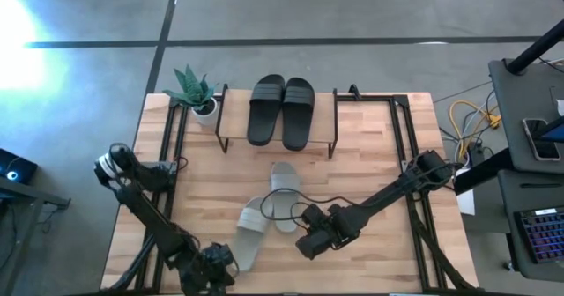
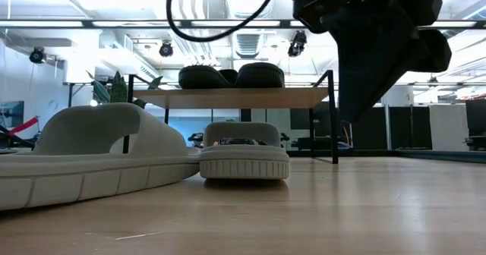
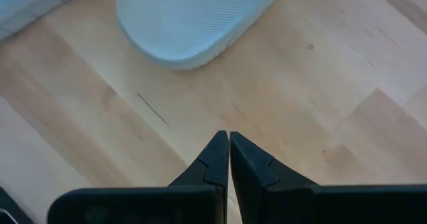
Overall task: Pick and place slides into the shelf
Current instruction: Prepare the gray slippers
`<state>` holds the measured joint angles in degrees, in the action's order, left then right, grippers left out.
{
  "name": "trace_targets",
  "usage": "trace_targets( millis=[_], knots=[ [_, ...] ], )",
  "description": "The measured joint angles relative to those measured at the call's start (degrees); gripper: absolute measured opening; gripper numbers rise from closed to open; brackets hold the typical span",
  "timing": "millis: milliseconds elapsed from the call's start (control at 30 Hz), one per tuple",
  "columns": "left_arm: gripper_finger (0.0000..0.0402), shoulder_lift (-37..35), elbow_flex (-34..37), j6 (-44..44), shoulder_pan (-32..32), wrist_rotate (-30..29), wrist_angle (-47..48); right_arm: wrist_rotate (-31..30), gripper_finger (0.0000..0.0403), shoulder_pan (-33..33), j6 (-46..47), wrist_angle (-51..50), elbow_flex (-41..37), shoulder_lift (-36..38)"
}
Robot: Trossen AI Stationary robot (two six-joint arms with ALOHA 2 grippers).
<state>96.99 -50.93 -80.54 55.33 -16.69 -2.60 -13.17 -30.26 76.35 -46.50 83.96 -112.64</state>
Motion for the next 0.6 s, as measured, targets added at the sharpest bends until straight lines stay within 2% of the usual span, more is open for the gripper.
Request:
trace_targets(
  millis=[167,300,600],
  knots=[
    [0.0000,6.75,-4.79,-0.16,-1.24,-0.29,0.47,-0.39,0.0009,-0.88,-1.83,-0.02,0.00,0.00],
    [0.0000,10.21,-5.58,-0.19,-2.14,0.20,0.86,-2.07,0.0009,-1.90,-1.83,-0.02,0.00,0.00],
    [0.0000,7.96,-5.01,0.13,-3.31,-0.64,8.57,-4.72,0.0009,-2.10,-1.37,0.09,0.00,0.00]
  ],
)
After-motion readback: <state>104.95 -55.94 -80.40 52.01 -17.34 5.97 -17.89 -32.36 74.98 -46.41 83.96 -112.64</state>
